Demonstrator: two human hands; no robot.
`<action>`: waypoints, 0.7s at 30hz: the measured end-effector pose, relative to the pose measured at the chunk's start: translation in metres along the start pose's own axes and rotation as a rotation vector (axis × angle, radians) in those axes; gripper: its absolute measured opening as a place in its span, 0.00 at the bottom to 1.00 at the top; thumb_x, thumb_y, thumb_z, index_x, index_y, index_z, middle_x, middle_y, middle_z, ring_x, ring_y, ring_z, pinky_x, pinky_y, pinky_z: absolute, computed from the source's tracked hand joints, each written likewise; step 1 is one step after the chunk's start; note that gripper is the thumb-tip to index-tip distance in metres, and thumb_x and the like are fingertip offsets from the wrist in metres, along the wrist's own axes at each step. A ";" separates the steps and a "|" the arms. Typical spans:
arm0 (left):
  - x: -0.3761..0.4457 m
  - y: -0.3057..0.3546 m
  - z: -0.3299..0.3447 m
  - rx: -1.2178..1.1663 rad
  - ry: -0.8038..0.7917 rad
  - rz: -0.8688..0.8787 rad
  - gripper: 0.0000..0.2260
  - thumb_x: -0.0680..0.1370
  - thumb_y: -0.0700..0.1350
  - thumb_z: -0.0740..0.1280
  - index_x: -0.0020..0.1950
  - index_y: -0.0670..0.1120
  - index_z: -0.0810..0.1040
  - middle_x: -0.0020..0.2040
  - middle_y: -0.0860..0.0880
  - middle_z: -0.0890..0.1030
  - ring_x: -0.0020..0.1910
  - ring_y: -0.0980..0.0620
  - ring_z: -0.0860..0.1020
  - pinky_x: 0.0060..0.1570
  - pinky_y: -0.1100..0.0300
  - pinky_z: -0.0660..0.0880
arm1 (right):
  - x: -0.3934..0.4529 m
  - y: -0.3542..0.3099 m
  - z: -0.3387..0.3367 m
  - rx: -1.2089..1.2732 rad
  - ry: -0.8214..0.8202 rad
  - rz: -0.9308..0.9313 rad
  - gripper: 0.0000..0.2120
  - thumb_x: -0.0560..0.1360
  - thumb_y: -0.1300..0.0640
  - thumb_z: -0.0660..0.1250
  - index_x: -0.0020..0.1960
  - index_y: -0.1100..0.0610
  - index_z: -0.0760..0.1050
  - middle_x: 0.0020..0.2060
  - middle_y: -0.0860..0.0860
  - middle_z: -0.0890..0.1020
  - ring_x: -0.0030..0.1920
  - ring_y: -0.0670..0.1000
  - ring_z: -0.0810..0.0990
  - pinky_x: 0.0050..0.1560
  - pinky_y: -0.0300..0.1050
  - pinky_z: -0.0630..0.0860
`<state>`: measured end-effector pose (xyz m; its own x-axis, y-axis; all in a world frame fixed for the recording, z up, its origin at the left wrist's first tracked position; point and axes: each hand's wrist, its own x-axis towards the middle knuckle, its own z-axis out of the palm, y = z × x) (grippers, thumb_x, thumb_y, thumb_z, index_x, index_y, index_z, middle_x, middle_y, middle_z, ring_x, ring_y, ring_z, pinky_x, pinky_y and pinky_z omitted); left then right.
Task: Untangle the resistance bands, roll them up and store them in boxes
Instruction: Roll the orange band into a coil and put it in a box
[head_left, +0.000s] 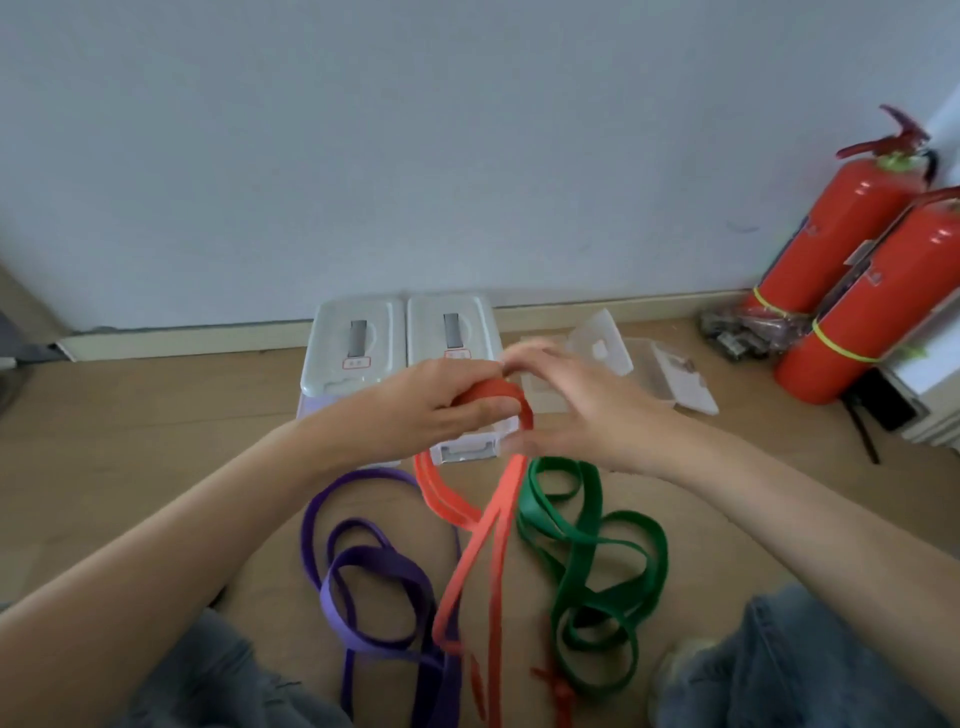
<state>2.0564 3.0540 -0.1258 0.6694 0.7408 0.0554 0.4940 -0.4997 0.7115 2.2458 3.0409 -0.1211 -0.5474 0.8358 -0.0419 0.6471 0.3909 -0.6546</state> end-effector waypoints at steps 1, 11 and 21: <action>0.000 -0.002 -0.002 0.015 0.005 0.007 0.12 0.77 0.51 0.61 0.34 0.53 0.67 0.26 0.61 0.71 0.27 0.62 0.68 0.31 0.70 0.65 | 0.004 -0.003 -0.002 0.088 -0.118 0.021 0.18 0.72 0.49 0.70 0.57 0.56 0.74 0.54 0.48 0.78 0.54 0.46 0.76 0.58 0.44 0.72; -0.005 -0.039 0.005 -0.100 -0.009 -0.216 0.09 0.81 0.45 0.58 0.42 0.45 0.69 0.31 0.56 0.78 0.35 0.49 0.77 0.45 0.53 0.75 | 0.007 0.032 -0.055 0.264 0.149 0.164 0.06 0.77 0.58 0.62 0.49 0.52 0.78 0.39 0.45 0.84 0.45 0.43 0.82 0.51 0.41 0.79; 0.015 -0.012 0.012 -0.158 0.016 -0.095 0.08 0.80 0.46 0.59 0.41 0.50 0.71 0.31 0.54 0.74 0.29 0.59 0.73 0.34 0.68 0.70 | 0.016 0.011 -0.012 0.175 -0.022 0.014 0.06 0.75 0.59 0.68 0.49 0.51 0.77 0.40 0.48 0.84 0.42 0.41 0.82 0.49 0.40 0.78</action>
<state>2.0674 3.0655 -0.1421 0.6143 0.7890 -0.0070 0.4603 -0.3512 0.8153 2.2507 3.0632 -0.1197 -0.5517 0.8314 -0.0671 0.5535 0.3047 -0.7751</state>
